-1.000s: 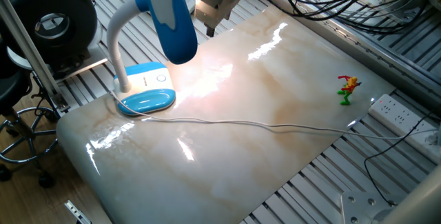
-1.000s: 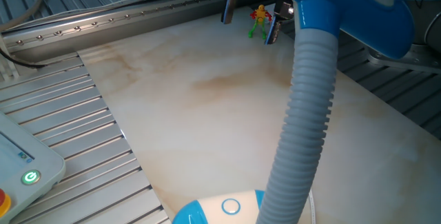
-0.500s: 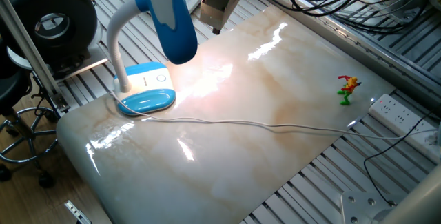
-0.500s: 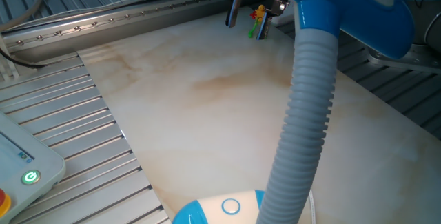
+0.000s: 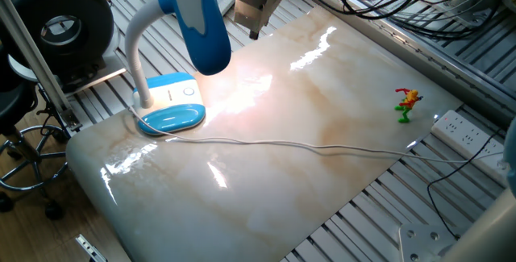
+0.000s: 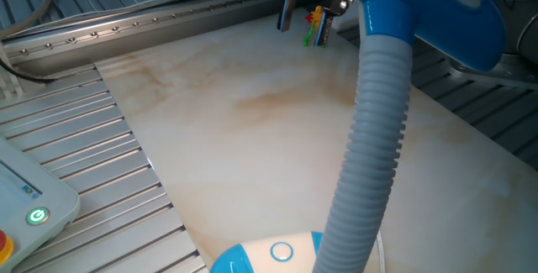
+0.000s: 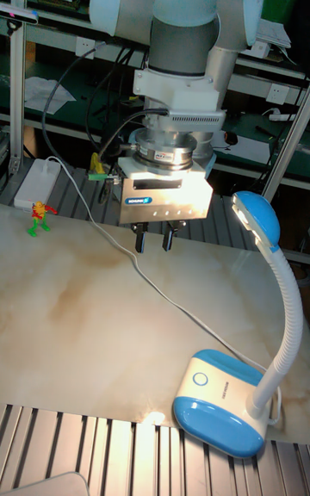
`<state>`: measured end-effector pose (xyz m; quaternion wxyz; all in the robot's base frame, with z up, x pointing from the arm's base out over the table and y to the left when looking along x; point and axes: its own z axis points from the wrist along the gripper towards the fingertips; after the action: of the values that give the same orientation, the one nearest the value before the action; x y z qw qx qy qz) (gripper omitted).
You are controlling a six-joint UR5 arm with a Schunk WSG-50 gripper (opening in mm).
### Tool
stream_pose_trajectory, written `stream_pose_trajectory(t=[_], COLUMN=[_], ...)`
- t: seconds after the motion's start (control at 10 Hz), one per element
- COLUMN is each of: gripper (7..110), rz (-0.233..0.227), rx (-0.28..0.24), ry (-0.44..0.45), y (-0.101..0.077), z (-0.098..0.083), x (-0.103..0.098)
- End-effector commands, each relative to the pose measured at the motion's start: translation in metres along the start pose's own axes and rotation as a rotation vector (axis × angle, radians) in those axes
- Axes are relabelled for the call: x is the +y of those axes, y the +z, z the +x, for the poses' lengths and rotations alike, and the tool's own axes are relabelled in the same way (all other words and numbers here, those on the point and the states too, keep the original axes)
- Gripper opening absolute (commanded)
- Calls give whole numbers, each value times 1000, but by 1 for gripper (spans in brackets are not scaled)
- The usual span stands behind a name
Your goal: Turn off the desk lamp by pressing the button
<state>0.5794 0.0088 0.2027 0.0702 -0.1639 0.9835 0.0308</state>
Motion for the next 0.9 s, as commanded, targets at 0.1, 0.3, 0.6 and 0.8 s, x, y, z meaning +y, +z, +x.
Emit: stream_pose_trajectory(t=[0.1,0.3,0.6,0.8], gripper=[44,44,44,44], rz=[-92,-95,-107,-107], rx=[5,-1,24,0], ry=[152,174,214,234], y=[-5,-5,-6,-6], z=[-1,-3,3,-4], x=[16,16,20,19])
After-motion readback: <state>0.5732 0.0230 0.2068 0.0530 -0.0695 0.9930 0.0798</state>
